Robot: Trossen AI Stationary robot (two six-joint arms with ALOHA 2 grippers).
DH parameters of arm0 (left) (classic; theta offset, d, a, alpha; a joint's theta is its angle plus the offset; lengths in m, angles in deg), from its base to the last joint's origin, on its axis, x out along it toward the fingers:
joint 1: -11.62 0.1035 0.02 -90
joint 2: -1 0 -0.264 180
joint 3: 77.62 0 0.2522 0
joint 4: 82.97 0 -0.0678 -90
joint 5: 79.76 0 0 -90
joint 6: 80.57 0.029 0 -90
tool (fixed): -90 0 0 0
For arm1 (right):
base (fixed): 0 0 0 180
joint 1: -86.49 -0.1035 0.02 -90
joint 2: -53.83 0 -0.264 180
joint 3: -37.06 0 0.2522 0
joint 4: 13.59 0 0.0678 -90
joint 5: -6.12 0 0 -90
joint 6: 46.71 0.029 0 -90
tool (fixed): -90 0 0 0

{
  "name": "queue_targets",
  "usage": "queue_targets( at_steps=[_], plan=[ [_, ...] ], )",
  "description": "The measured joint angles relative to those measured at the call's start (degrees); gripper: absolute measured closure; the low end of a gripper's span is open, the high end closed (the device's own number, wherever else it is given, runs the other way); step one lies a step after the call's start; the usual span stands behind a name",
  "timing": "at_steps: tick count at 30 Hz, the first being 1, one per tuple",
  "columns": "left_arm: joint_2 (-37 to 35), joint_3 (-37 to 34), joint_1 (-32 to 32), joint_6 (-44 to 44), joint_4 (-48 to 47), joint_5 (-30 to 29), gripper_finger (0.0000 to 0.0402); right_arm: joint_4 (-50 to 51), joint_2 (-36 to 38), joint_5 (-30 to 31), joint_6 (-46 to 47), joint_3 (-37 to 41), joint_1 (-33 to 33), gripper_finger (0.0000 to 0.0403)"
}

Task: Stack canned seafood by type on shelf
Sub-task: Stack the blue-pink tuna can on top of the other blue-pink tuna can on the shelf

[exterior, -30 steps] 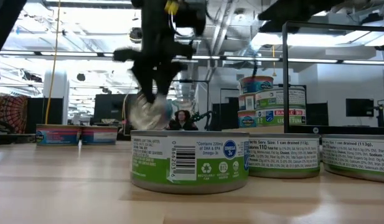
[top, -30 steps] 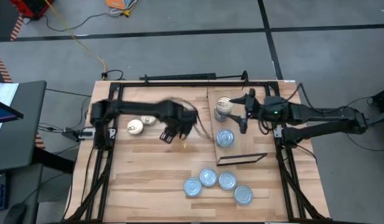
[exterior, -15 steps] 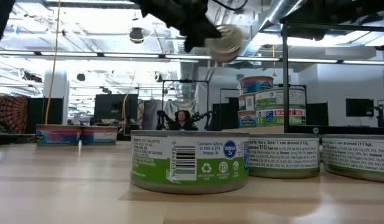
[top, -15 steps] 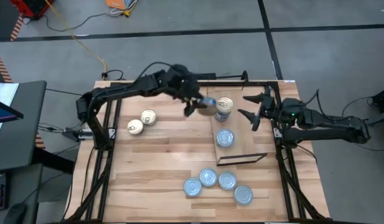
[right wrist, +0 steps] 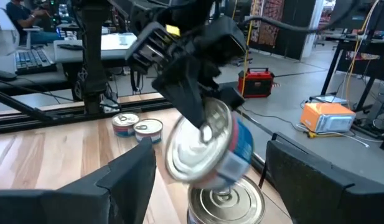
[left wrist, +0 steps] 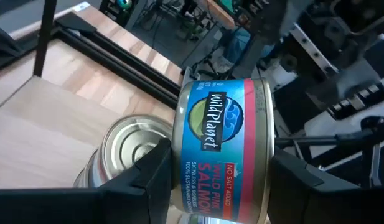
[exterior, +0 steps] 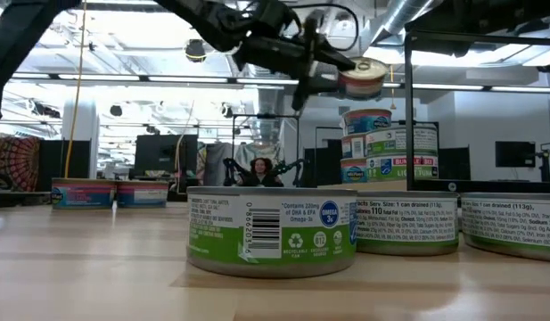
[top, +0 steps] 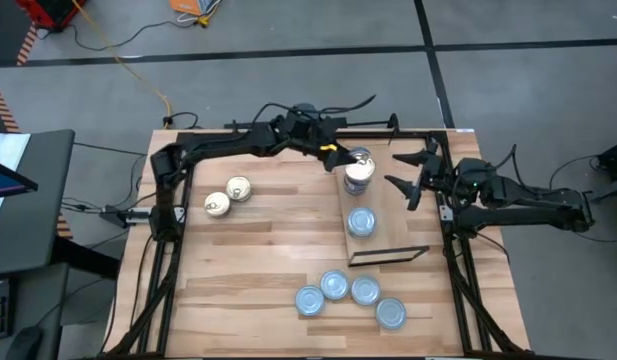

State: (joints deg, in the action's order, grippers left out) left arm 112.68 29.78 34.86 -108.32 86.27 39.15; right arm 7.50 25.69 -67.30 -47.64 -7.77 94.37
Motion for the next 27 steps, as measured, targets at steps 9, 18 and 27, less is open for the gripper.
queue_targets(
  at_steps=[9,18,27],
  plan=[
    [4.94,5.12,-0.66,-2.49,0.09,2.28,0.0212,0.10,0.00,-0.11,0.31,0.00,-0.04,0.0077],
    [5.51,5.22,-0.63,-3.81,-3.59,1.85,0.0202,-0.16,-0.02,-0.13,0.31,0.00,-0.81,0.0077],
    [5.46,5.37,-0.42,-5.33,-4.48,-0.94,0.0199,-0.17,-0.01,-0.12,0.50,0.00,-0.79,0.0077]
  ],
)
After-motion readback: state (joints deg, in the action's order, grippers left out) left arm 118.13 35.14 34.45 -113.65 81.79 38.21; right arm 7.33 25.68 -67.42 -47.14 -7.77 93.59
